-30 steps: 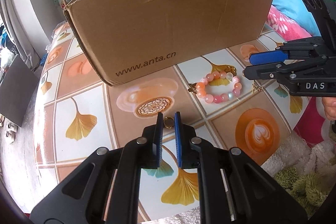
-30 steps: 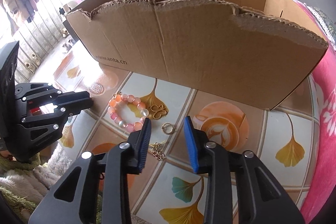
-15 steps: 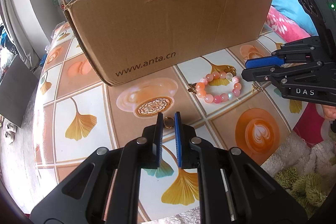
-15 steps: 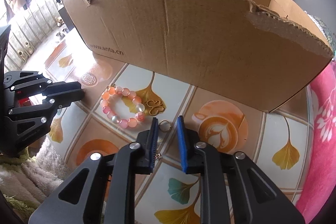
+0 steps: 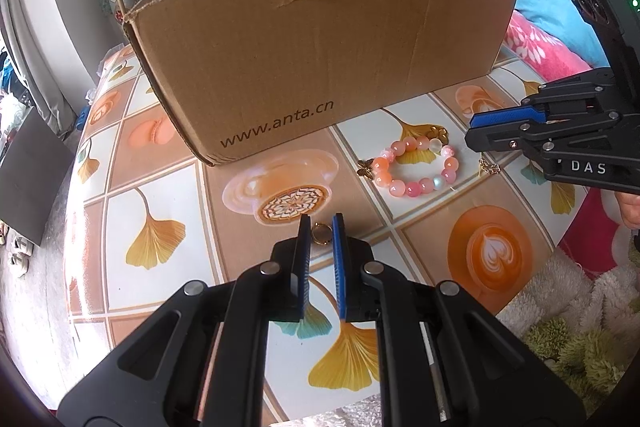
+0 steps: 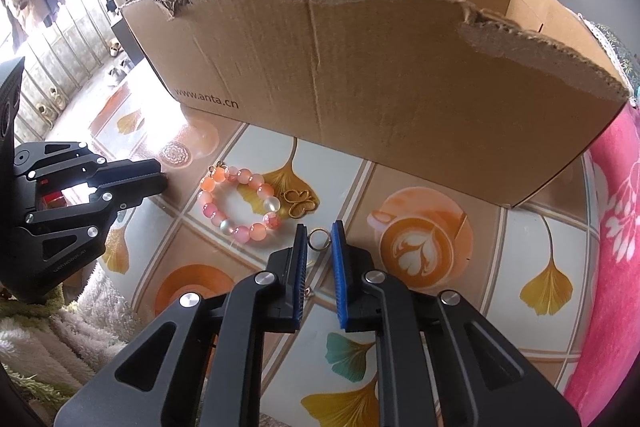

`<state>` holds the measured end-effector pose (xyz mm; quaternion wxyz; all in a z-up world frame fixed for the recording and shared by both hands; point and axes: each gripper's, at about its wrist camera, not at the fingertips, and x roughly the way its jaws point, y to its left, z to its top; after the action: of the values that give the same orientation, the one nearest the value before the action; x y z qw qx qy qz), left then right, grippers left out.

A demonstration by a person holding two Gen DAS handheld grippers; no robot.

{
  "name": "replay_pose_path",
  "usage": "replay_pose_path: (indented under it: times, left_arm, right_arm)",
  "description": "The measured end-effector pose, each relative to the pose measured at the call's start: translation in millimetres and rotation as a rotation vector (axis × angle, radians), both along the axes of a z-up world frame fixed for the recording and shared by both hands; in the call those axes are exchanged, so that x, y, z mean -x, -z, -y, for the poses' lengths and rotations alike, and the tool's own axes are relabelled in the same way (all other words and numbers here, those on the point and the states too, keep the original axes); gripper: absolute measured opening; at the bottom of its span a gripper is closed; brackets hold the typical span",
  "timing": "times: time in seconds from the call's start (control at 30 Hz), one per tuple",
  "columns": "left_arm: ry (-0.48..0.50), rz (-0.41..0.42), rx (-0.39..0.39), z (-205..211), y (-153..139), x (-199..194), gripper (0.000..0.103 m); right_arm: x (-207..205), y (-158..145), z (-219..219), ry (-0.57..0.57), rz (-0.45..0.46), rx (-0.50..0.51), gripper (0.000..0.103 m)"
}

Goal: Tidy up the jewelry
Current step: 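Carry the gold hoop earring into the box with the right gripper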

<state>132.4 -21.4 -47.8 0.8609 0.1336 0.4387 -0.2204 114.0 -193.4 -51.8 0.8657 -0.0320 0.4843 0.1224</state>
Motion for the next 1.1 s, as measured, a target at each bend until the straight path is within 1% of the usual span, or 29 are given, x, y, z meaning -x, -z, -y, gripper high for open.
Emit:
replay_pose_path:
  times: [0.23,0.37,0.43,0.47,0.53,0.63,0.67,0.7,0.73,0.83,0.87,0.9,0.97,1.03,1.1]
  left_arm:
    - [0.007,0.030,0.004,1,-13,8,0.010]
    - [0.020,0.073,0.009,2,-32,17,0.010]
    - [0.030,0.102,0.026,3,-47,22,0.010]
    - [0.035,0.110,0.044,3,-54,23,0.010]
    - [0.062,0.148,0.094,4,-77,24,0.010]
    - [0.114,0.226,0.103,12,-105,23,0.010]
    - [0.141,0.261,0.111,17,-118,18,0.010]
    - [0.154,0.273,0.122,19,-125,14,0.010]
    - [0.164,0.272,0.138,23,-132,4,0.010]
    - [0.193,0.232,0.188,34,-141,-25,0.010]
    - [0.201,0.197,0.197,41,-141,-41,0.010]
    - [0.203,0.165,0.203,46,-139,-54,0.010]
    - [0.206,0.036,0.225,60,-131,-90,0.010]
    - [0.200,-0.105,0.250,73,-119,-125,0.010]
    - [0.200,-0.213,0.252,83,-106,-147,0.010]
  right_arm:
    - [11,-15,4,0.010,0.044,-0.005,0.013]
    - [21,-31,8,0.008,0.082,-0.018,0.013]
    - [26,-44,9,0.006,0.107,-0.035,0.013]
    - [28,-50,9,0.004,0.122,-0.042,0.013]
    - [33,-72,10,-0.008,0.174,-0.060,0.013]
    - [34,-105,11,-0.040,0.260,-0.076,0.013]
    - [31,-113,12,-0.049,0.280,-0.078,0.013]
    - [27,-125,15,-0.062,0.313,-0.083,0.013]
    - [22,-132,17,-0.069,0.325,-0.088,0.013]
    - [-6,-149,30,-0.079,0.325,-0.114,0.013]
    - [-14,-152,34,-0.081,0.311,-0.120,0.013]
    - [-33,-153,41,-0.070,0.278,-0.116,0.013]
    - [-59,-148,47,-0.068,0.212,-0.117,0.013]
    - [-93,-137,58,-0.058,0.101,-0.141,0.013]
    - [-130,-123,65,-0.046,-0.022,-0.171,0.013]
